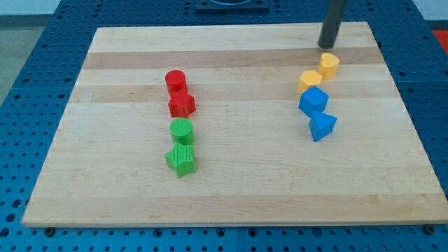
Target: Put your hand diagonally top left to the yellow hexagon
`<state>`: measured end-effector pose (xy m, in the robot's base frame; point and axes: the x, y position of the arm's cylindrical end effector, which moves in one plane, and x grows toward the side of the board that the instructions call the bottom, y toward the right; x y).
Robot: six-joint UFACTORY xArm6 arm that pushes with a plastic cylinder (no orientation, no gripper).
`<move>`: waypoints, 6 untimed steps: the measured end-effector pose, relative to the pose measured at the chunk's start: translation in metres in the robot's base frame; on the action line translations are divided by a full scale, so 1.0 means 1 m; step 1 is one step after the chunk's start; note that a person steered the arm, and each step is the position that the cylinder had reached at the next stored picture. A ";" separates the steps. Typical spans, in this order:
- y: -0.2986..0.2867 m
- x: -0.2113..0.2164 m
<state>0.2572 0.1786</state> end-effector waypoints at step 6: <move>-0.087 0.099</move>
